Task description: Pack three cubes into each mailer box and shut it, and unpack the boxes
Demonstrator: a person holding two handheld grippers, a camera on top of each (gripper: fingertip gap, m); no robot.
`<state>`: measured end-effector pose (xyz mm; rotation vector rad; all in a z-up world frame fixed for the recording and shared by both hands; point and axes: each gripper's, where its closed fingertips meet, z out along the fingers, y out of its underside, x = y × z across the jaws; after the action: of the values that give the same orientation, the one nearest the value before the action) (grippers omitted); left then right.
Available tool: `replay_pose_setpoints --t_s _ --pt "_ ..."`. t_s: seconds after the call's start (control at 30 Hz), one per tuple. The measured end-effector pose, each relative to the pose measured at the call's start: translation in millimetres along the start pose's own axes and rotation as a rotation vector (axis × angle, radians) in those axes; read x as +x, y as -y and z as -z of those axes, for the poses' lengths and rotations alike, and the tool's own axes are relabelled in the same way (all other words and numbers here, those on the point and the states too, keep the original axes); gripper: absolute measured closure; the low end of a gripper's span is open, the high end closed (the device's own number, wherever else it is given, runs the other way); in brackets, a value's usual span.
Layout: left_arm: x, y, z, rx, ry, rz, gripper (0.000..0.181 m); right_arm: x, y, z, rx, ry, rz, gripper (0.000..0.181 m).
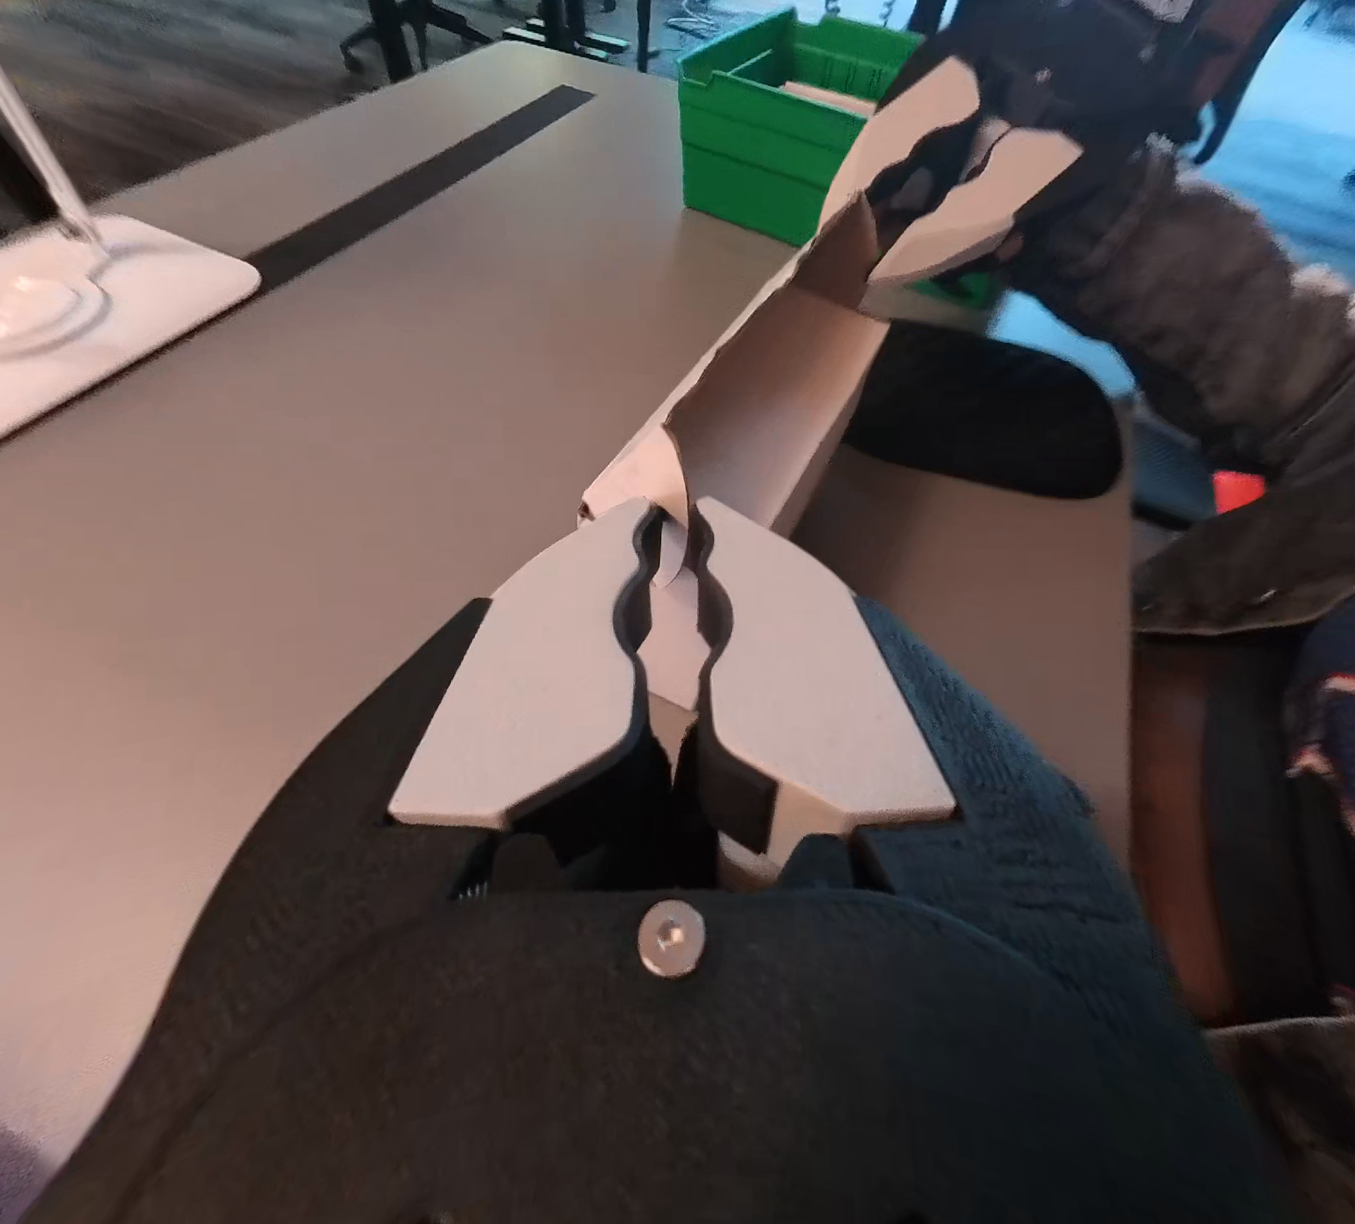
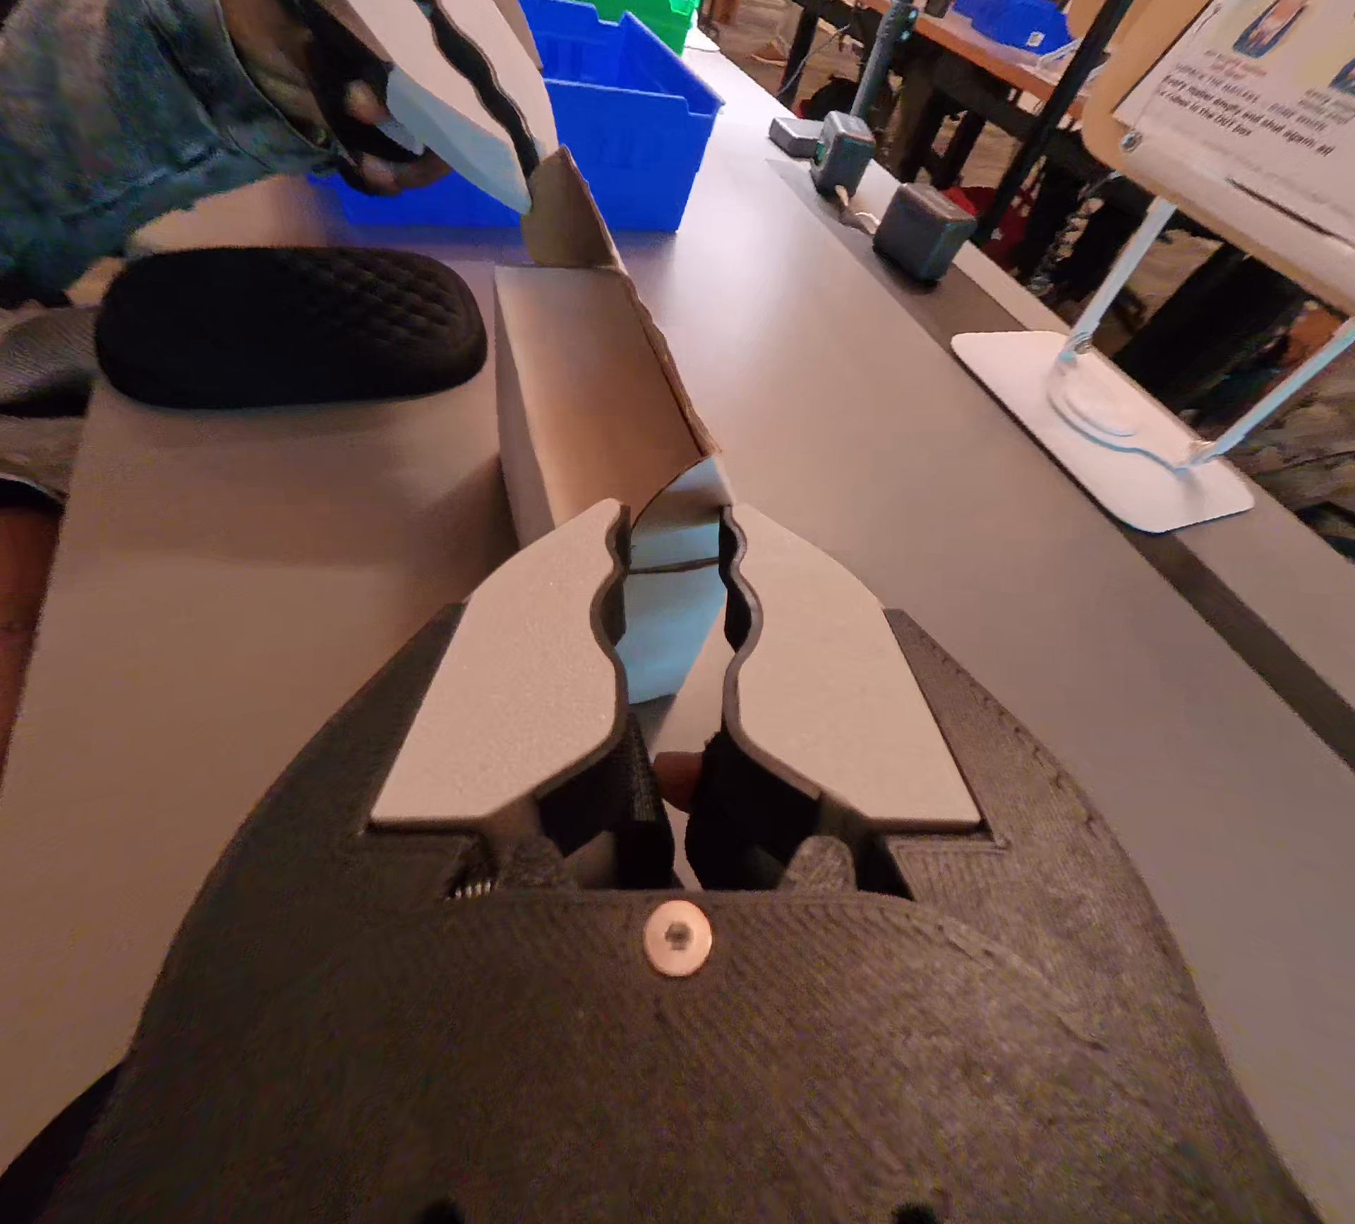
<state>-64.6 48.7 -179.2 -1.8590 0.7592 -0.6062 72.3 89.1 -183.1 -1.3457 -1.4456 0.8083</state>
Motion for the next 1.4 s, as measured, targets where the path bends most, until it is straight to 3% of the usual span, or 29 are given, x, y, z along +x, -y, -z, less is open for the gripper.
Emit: replay_pose_setpoints --t_s 0.03,0.5,0.6,0.8,1.0,1.1,1.23,1.4 --pt "0.1 1.3 0.5 0.000 -0.021 0.053 0.174 -0.1 1.9 0.5 0.004 0.017 -0.022 0.159" --pt "-4.6 16.5 -1.3 0.024 -0.242 0.515 0.172 9.2 3.9 -3.1 -0.063 0.113 -0.199 0.159" --pt "-0.7 22.5 1.3 0.048 -0.328 0.608 0.181 10.6 2.9 -2.3 -0.079 0.115 -0.200 0.159" --pt "-5.3 8.2 -1.2 0.020 -0.247 0.505 0.181 8.3 3.7 -4.5 -0.069 0.120 -0.186 0.159" --pt "-0.1 -7.0 0.1 -0.013 -0.225 0.405 0.174 -0.5 -5.5 -3.6 -0.082 0.115 -0.052 0.155" --pt "-6.3 13.9 13.4 0.141 -0.185 0.271 0.160 1.6 5.5 4.6 0.005 0.116 -0.143 0.143" --pt "-14.3 49.9 26.7 0.444 -0.077 0.044 0.165 21.0 20.9 11.0 0.148 0.044 -0.313 0.178" --pt "-12.1 37.7 1.4 0.394 -0.200 0.061 0.181 12.7 22.2 3.0 0.195 0.118 -0.384 0.181"
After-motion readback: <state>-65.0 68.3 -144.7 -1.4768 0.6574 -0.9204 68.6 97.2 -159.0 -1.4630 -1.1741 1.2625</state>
